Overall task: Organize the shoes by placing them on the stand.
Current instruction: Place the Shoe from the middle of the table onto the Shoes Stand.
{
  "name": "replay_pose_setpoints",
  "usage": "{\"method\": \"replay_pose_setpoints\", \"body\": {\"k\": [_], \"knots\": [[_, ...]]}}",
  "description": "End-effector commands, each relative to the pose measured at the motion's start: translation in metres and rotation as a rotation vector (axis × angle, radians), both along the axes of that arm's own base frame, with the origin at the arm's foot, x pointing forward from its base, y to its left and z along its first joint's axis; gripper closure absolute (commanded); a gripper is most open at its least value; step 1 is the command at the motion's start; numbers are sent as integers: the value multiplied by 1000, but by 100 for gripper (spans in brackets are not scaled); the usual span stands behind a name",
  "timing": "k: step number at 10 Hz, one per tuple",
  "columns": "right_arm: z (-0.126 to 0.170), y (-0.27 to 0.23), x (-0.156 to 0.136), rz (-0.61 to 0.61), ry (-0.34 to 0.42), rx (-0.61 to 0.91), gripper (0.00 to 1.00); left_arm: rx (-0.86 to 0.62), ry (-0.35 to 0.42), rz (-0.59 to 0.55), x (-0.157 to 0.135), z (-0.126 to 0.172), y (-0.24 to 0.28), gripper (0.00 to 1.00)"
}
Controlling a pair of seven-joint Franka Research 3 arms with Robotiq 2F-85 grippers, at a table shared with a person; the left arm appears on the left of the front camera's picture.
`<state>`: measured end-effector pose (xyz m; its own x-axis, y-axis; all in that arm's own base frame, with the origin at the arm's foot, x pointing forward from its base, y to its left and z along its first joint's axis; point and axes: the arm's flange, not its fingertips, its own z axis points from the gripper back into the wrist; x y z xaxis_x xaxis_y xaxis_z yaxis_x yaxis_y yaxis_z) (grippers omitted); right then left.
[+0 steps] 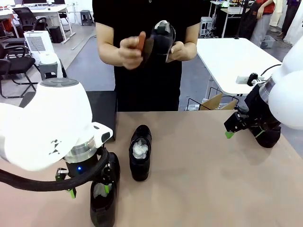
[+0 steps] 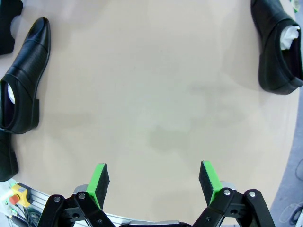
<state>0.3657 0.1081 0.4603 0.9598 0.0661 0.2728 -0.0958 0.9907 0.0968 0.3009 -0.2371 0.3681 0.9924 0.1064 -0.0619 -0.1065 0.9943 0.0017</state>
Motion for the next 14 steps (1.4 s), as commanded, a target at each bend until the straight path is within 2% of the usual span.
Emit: {"method": "replay_pose_setpoints", "body": {"k": [1,2,3,6,8,9,11,14], "knots": [[1,-3,1,6,-2,-1,0,8,-21,27,-131,-98,94,0],[1,-3,1,6,-2,-1,0,14,-28,34,-133,-101,99,0],[1,-3,1,6,-2,-1,0,25,-52,42,-134,-98,107,4],[1,-3,1,6,-2,-1,0,63,-58,47,-133,-91,122,57],[1,-3,1,6,-2,-1,0,58,-35,47,-133,-100,119,92],[1,-3,1,6,-2,-1,0,51,-18,48,-135,-106,116,100],[1,-3,1,6,-2,-1,0,34,-3,49,-138,-114,110,100],[1,-3,1,6,-2,-1,0,-8,-39,48,-132,-105,99,100]]}}
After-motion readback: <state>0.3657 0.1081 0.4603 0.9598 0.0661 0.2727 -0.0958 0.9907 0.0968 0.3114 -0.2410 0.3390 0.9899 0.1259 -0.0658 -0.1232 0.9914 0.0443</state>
